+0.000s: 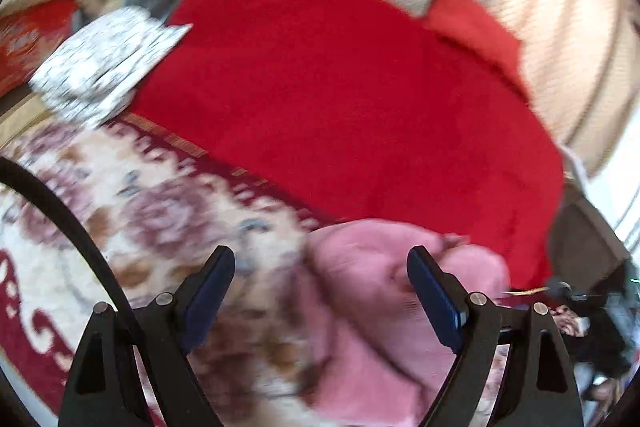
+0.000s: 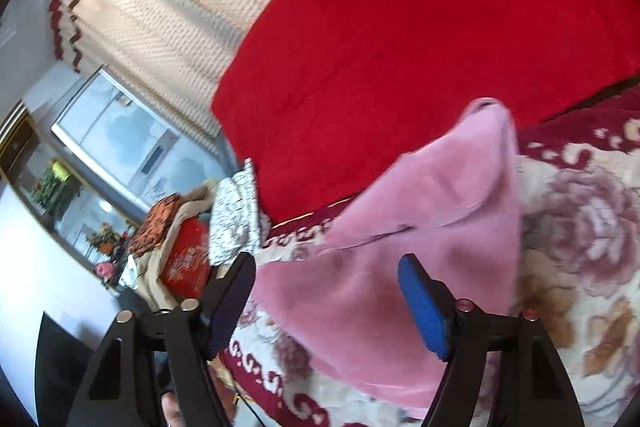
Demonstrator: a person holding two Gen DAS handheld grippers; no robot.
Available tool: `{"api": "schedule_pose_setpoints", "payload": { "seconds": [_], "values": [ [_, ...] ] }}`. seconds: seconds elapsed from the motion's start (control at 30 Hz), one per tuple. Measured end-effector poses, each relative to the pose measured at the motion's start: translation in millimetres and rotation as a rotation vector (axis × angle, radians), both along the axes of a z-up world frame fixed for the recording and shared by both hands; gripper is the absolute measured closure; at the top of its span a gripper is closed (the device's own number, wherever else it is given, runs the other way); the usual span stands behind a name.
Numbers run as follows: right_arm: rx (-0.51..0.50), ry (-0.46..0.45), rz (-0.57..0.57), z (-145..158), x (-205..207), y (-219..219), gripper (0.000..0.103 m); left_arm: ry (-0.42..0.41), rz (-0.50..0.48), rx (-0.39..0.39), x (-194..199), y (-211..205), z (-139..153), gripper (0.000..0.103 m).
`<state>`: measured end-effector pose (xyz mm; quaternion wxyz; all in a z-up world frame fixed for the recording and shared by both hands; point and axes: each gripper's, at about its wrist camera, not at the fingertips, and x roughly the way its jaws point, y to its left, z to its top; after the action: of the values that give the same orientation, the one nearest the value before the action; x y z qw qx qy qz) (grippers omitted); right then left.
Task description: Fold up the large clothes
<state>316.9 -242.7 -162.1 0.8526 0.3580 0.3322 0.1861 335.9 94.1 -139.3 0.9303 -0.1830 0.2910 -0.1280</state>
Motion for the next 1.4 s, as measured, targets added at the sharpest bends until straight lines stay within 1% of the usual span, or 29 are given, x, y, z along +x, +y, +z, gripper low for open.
{"api": "schedule_pose_setpoints", "payload": {
  "seconds": [0.07, 0.1, 0.17, 0.2, 0.27, 0.3, 0.33, 0.37, 0.4, 0.43, 0.5, 0.53, 0.6, 0.67, 0.73, 0.77, 0.83, 0.87, 0.93, 1.0, 1.03, 1.07, 1.13, 1.17, 1.2, 1.27, 1.33, 1.37, 1.4],
  "values": [
    [0.001, 0.039, -0.038, -8.3, 3.3, -13.9, 0.028, -0.065, -0.070, 0.020, -7.5, -21.6, 10.5, 0.014],
    [0.003, 0.077, -0.061, -15.6, 5.6, -20.2, 0.028, -0.089, -0.094, 0.039, -9.3, -31.2, 13.1, 0.011],
    [0.048, 0.125, -0.091, -28.0, 19.1, -30.8, 0.028, -0.128, -0.158, 0.097, -10.6, -57.0, 13.8, 0.008],
    [0.070, 0.148, -0.112, -35.8, 27.2, -33.5, 0.027, -0.129, -0.177, 0.113, -9.4, -63.8, 12.3, 0.008],
    [0.113, 0.197, -0.151, -52.7, 39.3, -49.3, 0.026, -0.094, -0.233, 0.141, -0.3, -80.2, 3.0, 0.008],
    [0.133, 0.215, -0.154, -59.8, 47.3, -49.9, 0.026, -0.063, -0.252, 0.137, 4.5, -84.3, -2.8, 0.008],
    [0.144, 0.242, -0.160, -67.3, 58.5, -53.1, 0.026, -0.009, -0.269, 0.128, 10.9, -88.0, -11.5, 0.008],
    [0.149, 0.257, -0.166, -71.2, 66.4, -54.1, 0.026, 0.069, -0.296, 0.111, 18.7, -91.2, -24.1, 0.016],
    [0.163, 0.262, -0.166, -72.7, 75.4, -54.4, 0.026, 0.121, -0.332, 0.082, 23.3, -92.4, -34.4, 0.041],
    [0.199, 0.246, -0.157, -70.4, 86.6, -52.7, 0.026, 0.188, -0.367, 0.064, 28.0, -93.5, -46.8, 0.051],
    [0.237, 0.179, -0.128, -55.0, 101.3, -43.4, 0.026, 0.263, -0.395, 0.074, 30.6, -92.4, -63.4, 0.059],
    [0.227, 0.135, -0.105, -42.5, 109.5, -34.4, 0.026, 0.272, -0.411, 0.081, 29.7, -90.8, -68.9, 0.061],
    [0.191, 0.059, -0.019, -20.3, 128.6, -7.8, 0.026, 0.294, -0.423, 0.082, 26.9, -83.2, -77.7, 0.065],
    [0.205, 0.044, 0.101, -16.1, 148.9, 19.9, 0.026, 0.336, -0.433, 0.051, 27.1, -74.3, -87.8, 0.069],
    [0.173, 0.069, 0.151, -24.2, 162.1, 43.0, 0.026, 0.356, -0.442, 0.016, 27.6, -67.1, -94.8, 0.069],
    [0.117, 0.100, 0.168, -33.5, 168.1, 55.0, 0.026, 0.360, -0.444, 0.007, 26.4, -65.4, -95.7, 0.069],
    [0.047, 0.171, 0.158, -56.3, 172.2, 66.5, 0.026, 0.355, -0.444, 0.011, 24.6, -63.3, -92.7, 0.070],
    [0.049, 0.185, 0.158, -64.7, 169.2, 65.6, 0.026, 0.352, -0.453, 0.016, 23.6, -62.5, -90.5, 0.070],
    [0.093, 0.134, 0.148, -61.4, 153.7, 51.0, 0.027, 0.338, -0.472, 0.027, 20.8, -57.0, -84.7, 0.070],
    [0.152, 0.073, 0.122, -47.6, 133.0, 29.9, 0.027, 0.318, -0.478, 0.036, 13.8, -46.4, -75.9, 0.069],
    [0.157, 0.049, 0.108, -40.3, 121.5, 20.5, 0.027, 0.296, -0.478, 0.027, 12.3, -41.0, -68.2, 0.069],
    [0.135, 0.034, 0.091, -31.5, 109.9, 14.0, 0.027, 0.277, -0.475, 0.019, 10.4, -36.0, -62.4, 0.068],
    [0.073, 0.019, 0.080, -20.0, 85.0, -0.1, 0.026, 0.229, -0.449, -0.004, 7.2, -24.3, -50.1, 0.057],
    [0.053, 0.016, 0.077, -17.6, 75.5, -3.5, 0.026, 0.200, -0.425, -0.019, 5.9, -19.3, -43.6, 0.048],
    [0.030, 0.018, 0.076, -15.4, 65.4, -8.0, 0.028, 0.180, -0.410, -0.030, 5.8, -17.0, -40.1, 0.045],
    [-0.006, 0.034, 0.086, -19.6, 45.3, -10.6, 0.033, 0.146, -0.390, -0.035, 6.2, -21.7, -33.8, 0.045],
    [-0.025, 0.077, 0.098, -35.0, 33.4, -6.4, 0.048, 0.118, -0.368, -0.018, 5.6, -29.2, -33.3, 0.045],
    [-0.034, 0.114, 0.110, -48.8, 29.6, -2.3, 0.052, 0.097, -0.355, -0.008, 6.6, -35.1, -33.6, 0.045],
    [-0.046, 0.153, 0.126, -65.2, 29.8, 3.7, 0.061, 0.090, -0.348, 0.003, 10.1, -42.3, -34.8, 0.045]
  ]
}}
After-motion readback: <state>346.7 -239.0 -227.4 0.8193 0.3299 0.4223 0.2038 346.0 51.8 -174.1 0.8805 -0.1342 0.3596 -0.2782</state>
